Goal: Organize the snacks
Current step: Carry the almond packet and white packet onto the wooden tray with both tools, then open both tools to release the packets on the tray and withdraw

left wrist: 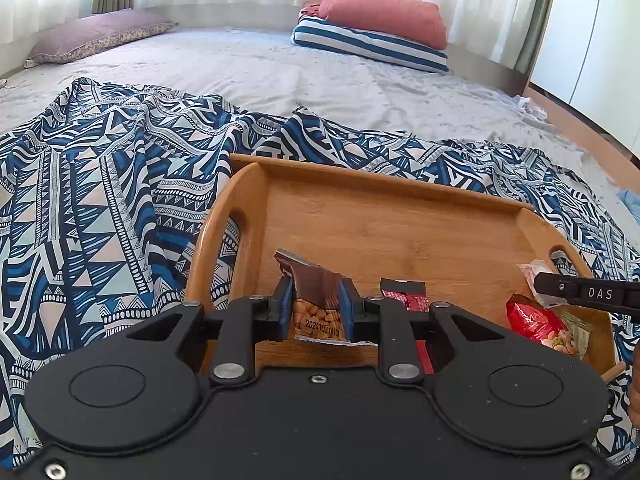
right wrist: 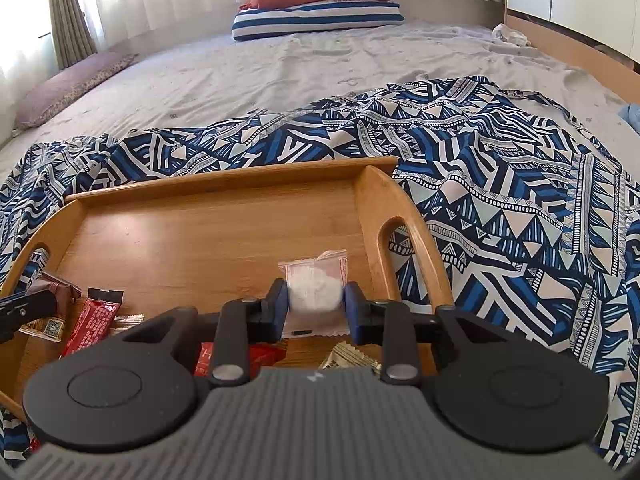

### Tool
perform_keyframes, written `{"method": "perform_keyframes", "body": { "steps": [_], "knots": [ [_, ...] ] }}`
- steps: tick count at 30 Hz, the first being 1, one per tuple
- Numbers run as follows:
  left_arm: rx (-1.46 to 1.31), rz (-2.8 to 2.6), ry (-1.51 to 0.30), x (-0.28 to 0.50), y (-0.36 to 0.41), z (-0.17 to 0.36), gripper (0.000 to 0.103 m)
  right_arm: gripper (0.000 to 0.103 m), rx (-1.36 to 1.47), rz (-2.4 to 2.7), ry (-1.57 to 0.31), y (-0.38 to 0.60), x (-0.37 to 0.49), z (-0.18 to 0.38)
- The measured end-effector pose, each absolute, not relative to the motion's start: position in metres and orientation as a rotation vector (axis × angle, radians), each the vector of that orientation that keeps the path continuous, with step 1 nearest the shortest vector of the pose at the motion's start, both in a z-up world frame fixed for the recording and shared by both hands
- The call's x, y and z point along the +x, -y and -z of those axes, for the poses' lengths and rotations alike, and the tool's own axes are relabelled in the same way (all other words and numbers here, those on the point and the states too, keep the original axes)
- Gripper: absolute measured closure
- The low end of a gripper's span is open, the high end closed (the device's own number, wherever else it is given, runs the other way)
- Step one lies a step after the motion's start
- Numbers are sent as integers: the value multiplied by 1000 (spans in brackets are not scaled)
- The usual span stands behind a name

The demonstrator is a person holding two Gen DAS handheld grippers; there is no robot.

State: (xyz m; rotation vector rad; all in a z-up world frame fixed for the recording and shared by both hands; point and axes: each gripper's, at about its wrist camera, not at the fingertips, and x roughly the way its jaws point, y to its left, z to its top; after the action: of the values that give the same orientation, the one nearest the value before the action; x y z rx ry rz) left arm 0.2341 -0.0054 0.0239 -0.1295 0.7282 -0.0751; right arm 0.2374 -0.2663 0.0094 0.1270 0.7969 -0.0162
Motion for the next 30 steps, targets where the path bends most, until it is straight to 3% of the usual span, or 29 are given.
{"method": "perform_keyframes", "body": {
  "steps": [21,25,28,30],
  "knots": [
    [-112,96,-740,234,8,-21,79,66,144,-11,-812,270,239,-5],
    [-90,91,-749,233,10,-21,63,56,161,-18,-811,271,239,-7],
    [-69,99,-737,229,11,-23,54,55,160,-22,-806,271,237,-9],
    [-59,103,-727,225,12,-27,40,49,162,-24,-802,270,235,-11]
  ]
}}
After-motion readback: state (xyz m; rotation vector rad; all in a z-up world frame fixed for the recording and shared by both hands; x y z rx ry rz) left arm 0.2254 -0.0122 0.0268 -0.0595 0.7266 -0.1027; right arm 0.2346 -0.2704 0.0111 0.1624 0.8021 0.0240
